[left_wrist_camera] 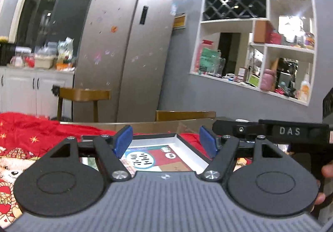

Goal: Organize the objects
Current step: 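Move both tools back from the box to the pile of hair accessories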

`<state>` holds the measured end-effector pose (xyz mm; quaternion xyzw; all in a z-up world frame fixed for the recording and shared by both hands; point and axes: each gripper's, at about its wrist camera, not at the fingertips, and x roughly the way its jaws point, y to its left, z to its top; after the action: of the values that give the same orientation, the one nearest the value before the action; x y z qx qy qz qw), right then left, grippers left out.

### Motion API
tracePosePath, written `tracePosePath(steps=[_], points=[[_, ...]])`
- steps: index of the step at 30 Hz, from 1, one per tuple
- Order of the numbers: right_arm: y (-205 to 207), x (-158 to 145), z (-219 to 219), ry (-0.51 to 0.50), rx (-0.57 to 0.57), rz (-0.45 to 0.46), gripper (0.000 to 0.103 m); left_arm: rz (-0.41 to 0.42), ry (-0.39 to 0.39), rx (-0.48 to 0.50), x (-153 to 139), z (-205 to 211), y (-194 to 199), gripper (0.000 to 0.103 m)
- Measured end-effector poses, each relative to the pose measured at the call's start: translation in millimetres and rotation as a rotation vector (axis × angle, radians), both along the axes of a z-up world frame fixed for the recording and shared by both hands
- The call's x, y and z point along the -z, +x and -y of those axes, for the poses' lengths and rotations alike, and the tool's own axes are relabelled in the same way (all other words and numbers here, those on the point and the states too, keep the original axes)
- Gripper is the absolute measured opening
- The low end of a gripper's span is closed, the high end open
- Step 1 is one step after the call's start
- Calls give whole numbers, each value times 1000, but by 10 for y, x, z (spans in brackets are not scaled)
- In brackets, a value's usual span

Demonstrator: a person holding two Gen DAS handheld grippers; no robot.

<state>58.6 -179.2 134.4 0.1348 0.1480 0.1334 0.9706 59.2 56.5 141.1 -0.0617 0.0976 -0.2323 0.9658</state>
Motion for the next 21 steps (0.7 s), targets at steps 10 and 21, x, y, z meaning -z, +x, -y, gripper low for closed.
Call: tracePosePath(steps=[10,21], points=[[-268,320,206,-5,86,-8,82,-27,61,66,339,485,-337,75],[-212,896,377,28,126,-88,82,-162,153,112,888,757,-82,75]])
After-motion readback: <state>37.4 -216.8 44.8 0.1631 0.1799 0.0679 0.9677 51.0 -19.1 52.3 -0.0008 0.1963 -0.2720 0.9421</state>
